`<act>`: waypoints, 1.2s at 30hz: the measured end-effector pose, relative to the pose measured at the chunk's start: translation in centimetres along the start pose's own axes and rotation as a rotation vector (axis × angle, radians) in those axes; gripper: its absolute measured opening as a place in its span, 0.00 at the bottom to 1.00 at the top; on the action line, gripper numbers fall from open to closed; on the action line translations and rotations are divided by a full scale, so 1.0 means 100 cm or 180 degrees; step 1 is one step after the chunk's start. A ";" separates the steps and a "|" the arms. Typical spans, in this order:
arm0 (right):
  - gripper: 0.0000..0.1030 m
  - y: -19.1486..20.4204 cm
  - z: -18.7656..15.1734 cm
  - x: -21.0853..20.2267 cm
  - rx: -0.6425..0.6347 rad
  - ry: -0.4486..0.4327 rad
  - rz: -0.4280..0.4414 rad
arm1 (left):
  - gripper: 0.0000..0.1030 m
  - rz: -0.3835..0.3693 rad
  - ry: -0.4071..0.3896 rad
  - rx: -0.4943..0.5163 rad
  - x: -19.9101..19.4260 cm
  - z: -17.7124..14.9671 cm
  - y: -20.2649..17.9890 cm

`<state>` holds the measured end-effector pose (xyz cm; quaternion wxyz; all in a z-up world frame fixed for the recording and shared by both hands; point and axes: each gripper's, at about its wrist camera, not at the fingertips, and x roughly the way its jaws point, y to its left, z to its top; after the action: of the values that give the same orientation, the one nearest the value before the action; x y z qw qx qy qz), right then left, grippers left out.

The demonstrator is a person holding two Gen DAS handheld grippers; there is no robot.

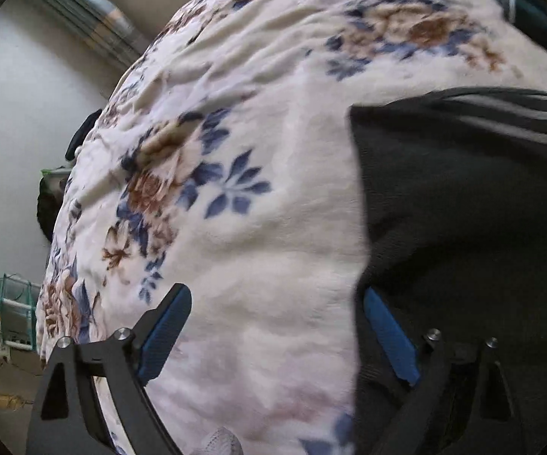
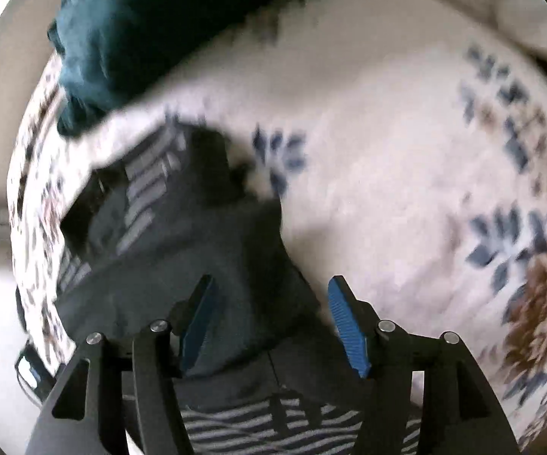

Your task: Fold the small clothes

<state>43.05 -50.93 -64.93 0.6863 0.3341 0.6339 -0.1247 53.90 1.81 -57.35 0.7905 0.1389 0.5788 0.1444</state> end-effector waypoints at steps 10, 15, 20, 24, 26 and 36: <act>0.61 0.015 -0.013 -0.010 -0.0202 -0.0310 -0.0070 | 0.91 -0.0321 -0.0294 -0.0315 -0.059 -0.006 0.014; 0.61 0.058 -0.019 0.018 -0.0966 -0.0124 -0.0305 | 0.92 -0.0114 -0.0075 0.0115 -0.026 -0.015 -0.028; 0.61 0.059 -0.009 0.053 -0.0951 0.0152 -0.0726 | 1.00 -0.0438 0.0020 -0.0248 -0.015 -0.015 0.003; 1.00 0.064 -0.025 0.002 -0.0897 -0.0081 -0.0571 | 1.00 -0.0602 -0.0265 -0.0338 -0.070 -0.022 0.014; 1.00 0.059 -0.035 -0.021 -0.0872 -0.0080 -0.0422 | 1.00 -0.0736 -0.0377 -0.0343 -0.102 -0.031 0.007; 1.00 -0.028 -0.053 -0.123 -0.1326 0.0247 -0.0032 | 1.00 -0.1355 -0.0309 0.0180 -0.257 -0.168 -0.136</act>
<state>35.14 -52.82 -53.85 0.7150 0.1864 0.6735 0.0186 31.32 -19.84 -45.01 0.8258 0.0425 0.5602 -0.0490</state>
